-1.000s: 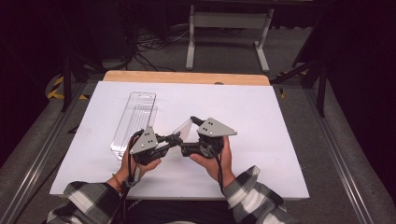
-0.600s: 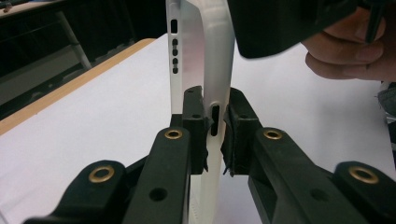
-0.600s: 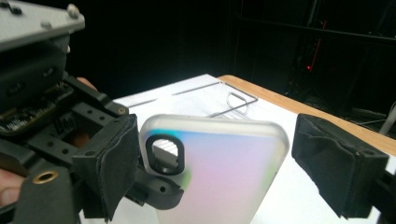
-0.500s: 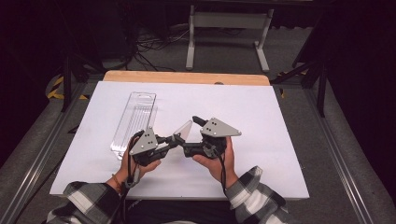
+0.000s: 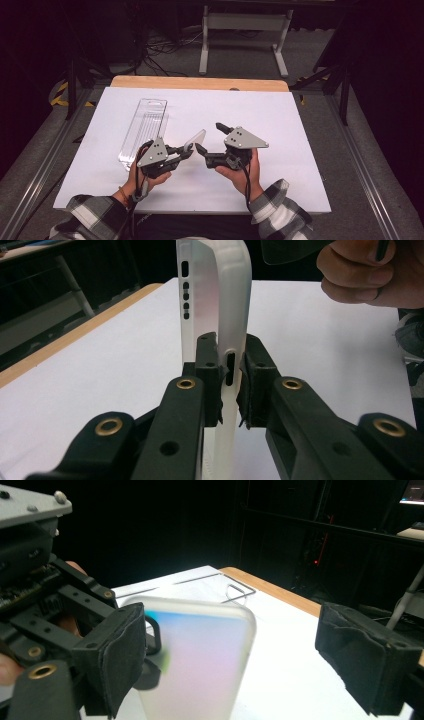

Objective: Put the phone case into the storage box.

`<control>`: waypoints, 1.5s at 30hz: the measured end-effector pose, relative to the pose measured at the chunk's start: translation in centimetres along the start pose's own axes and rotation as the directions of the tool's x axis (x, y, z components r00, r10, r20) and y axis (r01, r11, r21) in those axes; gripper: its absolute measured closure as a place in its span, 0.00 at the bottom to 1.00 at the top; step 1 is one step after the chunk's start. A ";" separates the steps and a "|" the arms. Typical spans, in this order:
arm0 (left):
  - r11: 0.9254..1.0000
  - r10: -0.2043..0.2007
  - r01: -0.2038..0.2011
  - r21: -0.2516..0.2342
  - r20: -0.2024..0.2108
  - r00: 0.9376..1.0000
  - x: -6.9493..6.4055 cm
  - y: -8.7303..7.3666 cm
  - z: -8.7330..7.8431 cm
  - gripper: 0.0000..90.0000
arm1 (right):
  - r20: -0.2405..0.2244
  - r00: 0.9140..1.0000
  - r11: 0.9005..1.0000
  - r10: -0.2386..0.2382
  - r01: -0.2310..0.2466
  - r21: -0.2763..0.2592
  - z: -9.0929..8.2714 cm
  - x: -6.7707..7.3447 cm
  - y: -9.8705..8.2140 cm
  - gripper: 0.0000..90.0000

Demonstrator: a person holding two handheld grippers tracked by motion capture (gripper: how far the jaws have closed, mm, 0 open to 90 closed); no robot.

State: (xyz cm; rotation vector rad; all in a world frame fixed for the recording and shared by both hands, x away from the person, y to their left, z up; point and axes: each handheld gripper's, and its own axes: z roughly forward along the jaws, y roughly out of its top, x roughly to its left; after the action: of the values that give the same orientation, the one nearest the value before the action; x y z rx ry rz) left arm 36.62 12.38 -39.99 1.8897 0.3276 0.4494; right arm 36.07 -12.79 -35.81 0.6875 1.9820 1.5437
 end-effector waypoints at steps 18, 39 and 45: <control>1.000 0.008 -0.008 0.002 0.003 1.000 0.1 0.1 -0.3 0.91 | 0.076 0.992 0.993 -0.103 0.097 0.069 -2.5 -1.6 -2.5 0.15; 1.000 0.025 -0.025 0.004 0.013 1.000 0.4 0.3 -0.9 0.91 | 0.116 0.984 0.984 -0.132 0.116 0.138 -4.2 -2.0 -5.2 0.15; 1.000 0.027 -0.027 0.001 0.007 1.000 0.6 0.4 -1.2 0.91 | 0.111 0.985 0.981 -0.131 0.113 0.161 -4.2 -1.9 -5.8 0.15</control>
State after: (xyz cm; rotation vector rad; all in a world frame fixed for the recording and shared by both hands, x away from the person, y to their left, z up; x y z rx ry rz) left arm 36.59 13.43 -39.16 1.8986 0.2980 0.4612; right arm 34.19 -18.32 -40.44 0.6895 2.0271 1.2578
